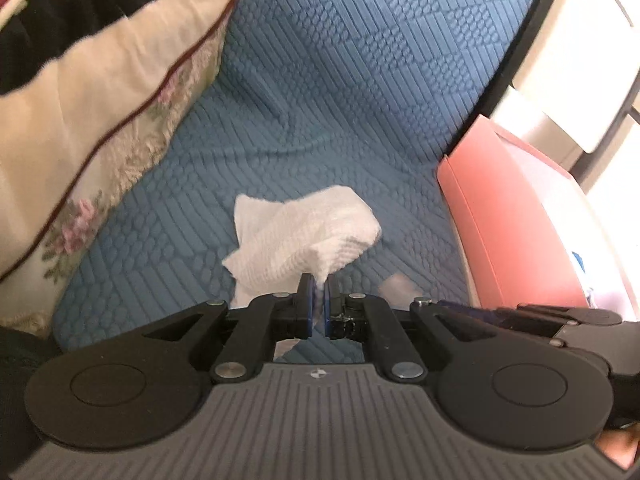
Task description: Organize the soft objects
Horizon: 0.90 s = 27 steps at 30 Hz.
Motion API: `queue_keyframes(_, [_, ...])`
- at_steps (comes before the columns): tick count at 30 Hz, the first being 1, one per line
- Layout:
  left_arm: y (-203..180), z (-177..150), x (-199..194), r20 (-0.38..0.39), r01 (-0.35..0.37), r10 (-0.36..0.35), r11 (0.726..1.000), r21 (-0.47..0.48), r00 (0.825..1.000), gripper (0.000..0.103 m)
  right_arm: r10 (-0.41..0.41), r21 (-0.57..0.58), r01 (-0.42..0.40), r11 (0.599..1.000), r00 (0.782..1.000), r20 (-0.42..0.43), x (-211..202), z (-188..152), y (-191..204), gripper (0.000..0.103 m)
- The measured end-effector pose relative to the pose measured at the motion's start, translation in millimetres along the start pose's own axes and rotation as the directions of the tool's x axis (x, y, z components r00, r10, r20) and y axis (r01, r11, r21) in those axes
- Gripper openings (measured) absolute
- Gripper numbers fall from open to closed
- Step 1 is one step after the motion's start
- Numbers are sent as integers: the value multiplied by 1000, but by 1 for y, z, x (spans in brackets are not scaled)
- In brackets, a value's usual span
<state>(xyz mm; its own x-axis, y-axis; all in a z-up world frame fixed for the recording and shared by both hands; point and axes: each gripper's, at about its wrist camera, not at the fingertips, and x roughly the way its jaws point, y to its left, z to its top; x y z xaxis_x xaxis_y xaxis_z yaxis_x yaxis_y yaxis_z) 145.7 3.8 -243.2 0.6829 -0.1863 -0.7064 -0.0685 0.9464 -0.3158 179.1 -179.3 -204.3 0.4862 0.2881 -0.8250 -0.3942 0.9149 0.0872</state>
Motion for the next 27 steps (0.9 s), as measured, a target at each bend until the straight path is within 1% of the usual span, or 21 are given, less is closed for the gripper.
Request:
queue_keyframes(2, [1,-1,6,-33,8,-9,1000,-12,999,8,15,7,-15,1000,1000,-15,0,-5,1,15])
queue_keyframes(3, [3,-1,8,-45,14,-15,1000,-24,999,16,25,14,-25,1000,1000,-15,0,-6,1,16])
queue_keyframes(4, [4,0,10,-51,21,-23,999,-34,998,35,30,20,-30,999,999,-17,-1,-7,1,16])
queue_keyframes(5, [5,0,10,-52,29,-31,999,-42,998,47,30,25,-30,999,999,-23,0,-8,1,16])
queue_keyframes(6, [6,0,10,-43,40,-42,998,-47,998,61,32,28,-31,999,999,-26,1,-9,0,17])
queue_keyframes(7, [8,1,9,-32,49,-51,998,-49,998,64,32,34,-31,999,999,-27,1,-9,-1,18])
queue_keyframes(8, [8,2,9,-28,53,-54,997,-50,998,64,31,40,-30,999,999,-24,1,-10,-1,24])
queue_keyframes(9, [9,3,10,-27,58,-59,997,-51,998,64,32,46,-31,998,999,-20,1,-10,-3,32])
queue_keyframes(11, [10,5,12,-24,72,-74,996,-60,997,64,36,55,-35,998,999,-17,2,-10,-5,35])
queue_keyframes(14, [11,8,15,-18,71,-73,996,-61,997,64,28,71,-27,997,999,-24,6,-10,-8,35])
queue_keyframes(16, [11,11,16,-16,60,-61,997,-54,998,64,40,78,-38,996,999,-27,9,-9,-9,35])
queue_keyframes(18, [14,12,19,-11,57,-57,997,-54,998,64,55,66,-53,996,998,-28,12,-7,-7,35])
queue_keyframes(22, [17,14,28,-30,28,-29,998,-47,999,64,74,42,-72,997,996,-45,19,-7,-1,35])
queue_keyframes(25, [14,14,33,-34,19,-20,999,-26,999,64,59,22,-58,998,997,-52,23,-7,3,36])
queue_keyframes(27, [13,15,34,-32,14,-15,1000,-20,999,64,30,-3,-30,1000,998,-53,26,-6,5,35])
